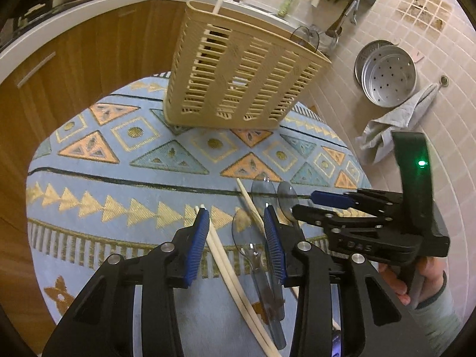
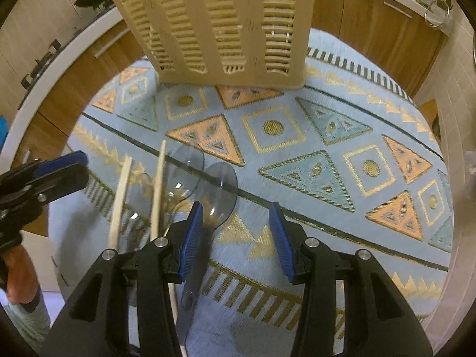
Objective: Organize utensils
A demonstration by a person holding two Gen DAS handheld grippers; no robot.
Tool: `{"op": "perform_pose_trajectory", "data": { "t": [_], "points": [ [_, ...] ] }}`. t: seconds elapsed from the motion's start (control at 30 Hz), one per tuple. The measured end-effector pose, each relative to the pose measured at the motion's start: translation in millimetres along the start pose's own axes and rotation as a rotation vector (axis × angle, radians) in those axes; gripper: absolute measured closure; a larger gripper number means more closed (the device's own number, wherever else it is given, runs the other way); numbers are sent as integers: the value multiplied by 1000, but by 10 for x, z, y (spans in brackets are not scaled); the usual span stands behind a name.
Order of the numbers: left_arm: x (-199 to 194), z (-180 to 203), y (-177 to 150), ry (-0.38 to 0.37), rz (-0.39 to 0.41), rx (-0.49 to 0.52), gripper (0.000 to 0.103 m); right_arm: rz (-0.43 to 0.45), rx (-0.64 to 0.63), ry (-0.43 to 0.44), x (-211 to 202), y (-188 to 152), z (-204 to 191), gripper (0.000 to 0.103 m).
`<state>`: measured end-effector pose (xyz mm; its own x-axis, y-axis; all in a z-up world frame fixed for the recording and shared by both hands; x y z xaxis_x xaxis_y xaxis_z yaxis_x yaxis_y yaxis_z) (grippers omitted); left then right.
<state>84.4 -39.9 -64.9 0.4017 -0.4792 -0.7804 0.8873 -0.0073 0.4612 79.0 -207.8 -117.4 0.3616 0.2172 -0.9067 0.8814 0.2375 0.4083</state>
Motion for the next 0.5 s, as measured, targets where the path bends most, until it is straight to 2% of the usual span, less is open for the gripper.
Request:
{"op": "perform_pose_trajectory", "data": {
  "t": [0.23,0.43,0.5],
  "points": [
    [222,-25,-15,-77,-133,-65,67,4,-2,15,-22,7,78,60],
    [384,10,-24,-109,-184,-95,70,6,32,41,-124,-51,232,60],
    [428,20,-23,-85,-186,-93,70,4,40,62,-135,-71,244,60]
  ]
}}
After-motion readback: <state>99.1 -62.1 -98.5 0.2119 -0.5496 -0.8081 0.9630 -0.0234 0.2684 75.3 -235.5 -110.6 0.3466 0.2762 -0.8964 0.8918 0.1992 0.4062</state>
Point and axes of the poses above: each gripper's, at about its wrist camera, not at the fingertips, and x roughly the way its jaws point, z to its right, y to its top, the point moved 6 cm from there along x, roughly the way its jaws point, and after that the axes turned 9 degrees about -x, right-handed, at the moved point
